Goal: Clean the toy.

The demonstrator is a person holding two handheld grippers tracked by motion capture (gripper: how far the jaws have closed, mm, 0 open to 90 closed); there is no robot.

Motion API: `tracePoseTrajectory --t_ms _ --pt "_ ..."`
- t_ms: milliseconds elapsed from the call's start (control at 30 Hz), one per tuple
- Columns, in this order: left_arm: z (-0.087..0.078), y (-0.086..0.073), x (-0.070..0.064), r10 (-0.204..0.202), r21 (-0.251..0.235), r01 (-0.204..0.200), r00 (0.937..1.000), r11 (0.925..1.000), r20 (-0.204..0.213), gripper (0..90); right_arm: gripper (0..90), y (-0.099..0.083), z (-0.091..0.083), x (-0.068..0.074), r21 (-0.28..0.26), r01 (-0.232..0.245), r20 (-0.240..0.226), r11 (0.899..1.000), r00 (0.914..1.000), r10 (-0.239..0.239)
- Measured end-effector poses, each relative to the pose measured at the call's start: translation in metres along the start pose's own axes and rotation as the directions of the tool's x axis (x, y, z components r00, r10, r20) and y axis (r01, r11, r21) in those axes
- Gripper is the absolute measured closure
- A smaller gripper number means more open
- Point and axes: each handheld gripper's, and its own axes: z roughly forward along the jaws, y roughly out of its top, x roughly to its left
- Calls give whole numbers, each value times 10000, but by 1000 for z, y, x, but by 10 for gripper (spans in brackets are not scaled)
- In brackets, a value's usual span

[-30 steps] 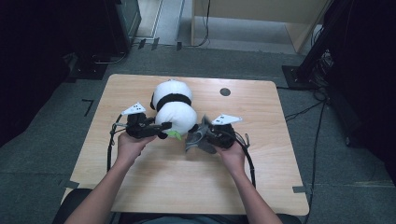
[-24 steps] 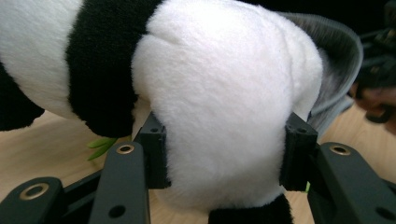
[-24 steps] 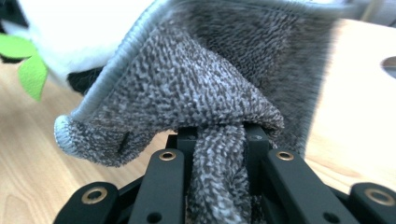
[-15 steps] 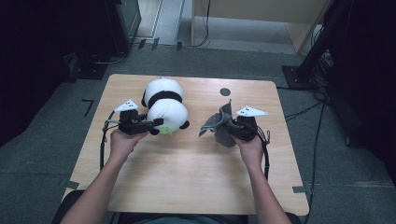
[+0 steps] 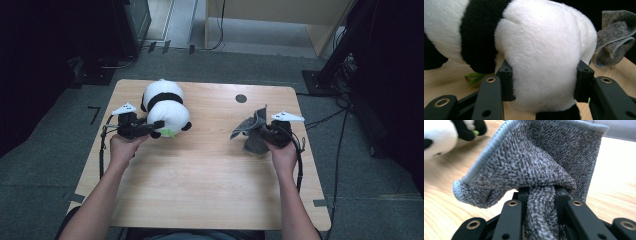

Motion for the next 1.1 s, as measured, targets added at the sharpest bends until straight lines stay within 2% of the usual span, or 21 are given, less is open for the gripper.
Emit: tracePoseTrajectory --t_ms 167,267,400,500,600,667,767,833,933,1033,1100 --pt "-2 0 15 239 233 -234 9995 9995 -222 486 742 -7 3 -16 151 -376 221 9992 9991 373" --pt "0 -4 25 -13 299 21 9997 9996 -240 485 739 -12 10 -21 467 -447 346 9979 9985 431" --pt "3 -7 31 76 227 -66 9990 9997 -431 480 717 -20 22 -29 902 -588 480 9942 9974 546" --pt "8 -10 34 289 550 -253 9974 9982 -664 461 699 -26 28 -35 1189 -966 423 9882 9948 922" --pt "10 -12 37 377 494 -347 9974 9982 -614 437 672 -29 31 -39 1365 -1056 489 9850 9938 998" --pt "10 -13 38 430 507 -402 9975 9979 -560 408 642 -31 33 -40 1423 -1033 481 9844 9941 974" --pt "11 -15 42 200 571 -174 9987 9982 -461 264 560 -33 34 -41 1492 -1052 496 9832 9939 988" --pt "11 -14 42 212 659 -182 9987 9977 -457 188 487 -33 34 -42 1447 -1091 571 9834 9932 1018" --pt "11 -12 39 376 855 -322 9974 9958 -618 148 407 -30 33 -41 1416 -1131 568 9834 9927 1060" --pt "11 -10 36 171 998 -92 9967 9950 -790 146 360 -28 30 -39 1366 -1083 541 9847 9933 1017" --pt "9 -10 35 227 1116 -145 9971 9937 -727 140 338 -26 26 -37 1326 -1161 488 9843 9927 1106"
